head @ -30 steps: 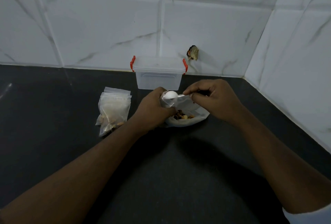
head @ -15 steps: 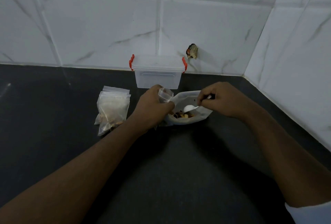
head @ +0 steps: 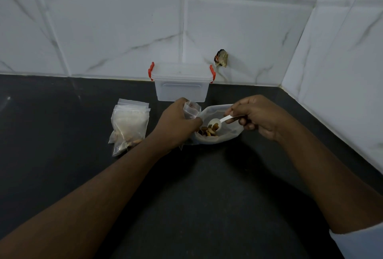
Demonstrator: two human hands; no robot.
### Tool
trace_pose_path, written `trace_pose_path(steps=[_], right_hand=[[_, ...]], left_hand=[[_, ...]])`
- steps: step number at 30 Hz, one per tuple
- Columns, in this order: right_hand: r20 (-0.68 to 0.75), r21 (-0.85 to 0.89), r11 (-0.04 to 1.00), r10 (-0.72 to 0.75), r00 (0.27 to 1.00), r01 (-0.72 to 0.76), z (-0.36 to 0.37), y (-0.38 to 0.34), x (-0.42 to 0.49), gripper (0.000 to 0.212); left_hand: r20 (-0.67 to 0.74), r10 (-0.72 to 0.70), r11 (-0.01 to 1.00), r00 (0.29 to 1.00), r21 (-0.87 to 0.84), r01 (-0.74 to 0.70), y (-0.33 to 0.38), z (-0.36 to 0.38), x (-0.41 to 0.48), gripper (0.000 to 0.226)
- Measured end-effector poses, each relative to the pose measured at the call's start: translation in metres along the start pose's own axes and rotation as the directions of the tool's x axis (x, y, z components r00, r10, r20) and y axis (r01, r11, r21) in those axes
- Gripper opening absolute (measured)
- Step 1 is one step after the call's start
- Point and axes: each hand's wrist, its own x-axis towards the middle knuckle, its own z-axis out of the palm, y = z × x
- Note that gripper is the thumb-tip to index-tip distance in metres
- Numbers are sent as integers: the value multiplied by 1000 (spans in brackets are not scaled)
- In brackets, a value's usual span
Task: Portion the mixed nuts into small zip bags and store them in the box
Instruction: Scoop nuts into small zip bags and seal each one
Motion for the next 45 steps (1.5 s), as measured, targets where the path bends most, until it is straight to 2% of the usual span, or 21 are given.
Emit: trace_pose_path(steps=[3, 9, 14, 17, 22, 27, 29, 33, 36, 39, 41, 43, 45], right_hand=[[-33, 96, 995, 23, 999, -20, -5, -1, 2, 17], [-61, 225, 974, -22, 998, 36, -9, -5, 0, 17], [18, 483, 874, -73, 997, 55, -2, -10, -4, 16], [66, 501, 861, -137, 988, 86, 8, -10, -6, 18], [67, 263, 924, -303, 951, 276, 20, -7, -7, 19], [144, -44, 893, -439, 887, 449, 17, -5, -8, 29], [162, -90, 873, -462, 872, 479, 14, -6, -9, 29], [58, -60, 854, -514, 856, 517, 4, -11, -12, 29], [72, -194, 833, -514, 855, 518, -10, -11, -10, 30], [216, -386, 778, -445, 869, 495, -15, -7, -8, 29], [280, -421, 764, -402, 872, 488, -10, -5, -9, 29], [292, -439, 755, -394, 872, 488, -3, -4, -11, 29], [290, -508, 703, -405, 867, 498, 1, -2, -9, 29]], left_hand=[[9, 5, 1000, 1000, 3, -5, 0, 0, -1, 45], [30, 13, 1000, 999, 27, -14, 2, 1, -2, 44], [36, 18, 999, 999, 30, -19, 2, 1, -4, 49], [40, 18, 999, 999, 28, -19, 4, 1, -5, 52], [21, 20, 1000, 1000, 8, -20, 1, 2, -5, 52], [-6, 25, 1000, 1000, -4, -25, -1, 2, -4, 42], [-19, 32, 999, 999, 5, -32, -2, 2, -5, 44], [-15, 26, 1000, 1000, -12, -27, 1, 3, -4, 43], [-29, 22, 998, 999, -61, -24, 2, 3, -5, 33], [-39, 10, 997, 999, -82, -13, 3, 2, -6, 31], [-46, 0, 996, 999, -84, -4, 3, 2, -6, 31], [-55, 0, 996, 999, -85, -4, 3, 2, -6, 31], [-66, -3, 997, 998, -80, -3, 2, 1, -5, 30]])
